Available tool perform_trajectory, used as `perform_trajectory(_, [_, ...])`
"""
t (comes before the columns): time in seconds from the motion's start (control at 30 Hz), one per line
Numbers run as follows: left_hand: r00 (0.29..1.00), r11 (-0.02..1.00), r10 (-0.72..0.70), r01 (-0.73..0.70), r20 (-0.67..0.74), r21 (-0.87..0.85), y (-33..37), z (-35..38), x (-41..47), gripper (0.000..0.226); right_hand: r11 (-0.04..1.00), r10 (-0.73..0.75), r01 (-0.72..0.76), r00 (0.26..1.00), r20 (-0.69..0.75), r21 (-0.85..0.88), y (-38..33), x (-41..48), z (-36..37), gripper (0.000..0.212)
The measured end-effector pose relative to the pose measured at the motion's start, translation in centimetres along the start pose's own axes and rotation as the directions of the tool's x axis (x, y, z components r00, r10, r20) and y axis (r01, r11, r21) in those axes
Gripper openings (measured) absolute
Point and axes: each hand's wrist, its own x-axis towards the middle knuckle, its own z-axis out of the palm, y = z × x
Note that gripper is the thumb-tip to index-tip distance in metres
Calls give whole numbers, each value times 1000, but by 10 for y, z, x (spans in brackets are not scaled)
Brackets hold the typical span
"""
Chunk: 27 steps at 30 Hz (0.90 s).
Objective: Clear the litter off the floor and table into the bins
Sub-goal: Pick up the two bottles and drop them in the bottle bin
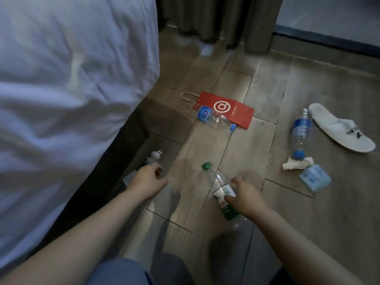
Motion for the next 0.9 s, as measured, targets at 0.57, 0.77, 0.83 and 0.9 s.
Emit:
perform_trajectory(0.57, [992,979,-113,102,54,179,-65,17,5,68,997,1,8,993,116,-80,-22,8,55,66])
perform_trajectory(0.77, [999,996,16,-13,-29,92,-58,24,-5,47,997,-71,71,997,-14,-3,-25,10,46,58])
perform_trajectory(0.83, [1000,991,11,-10,-10,132,-56,27,-7,57,999,-41,41,999,-3,25,-24,12,44,62])
perform_trajectory(0.9, [999,984,-30,21,44,178,-58,33,-8,68,1000,-19,18,998,53,12,-21,11,49,68])
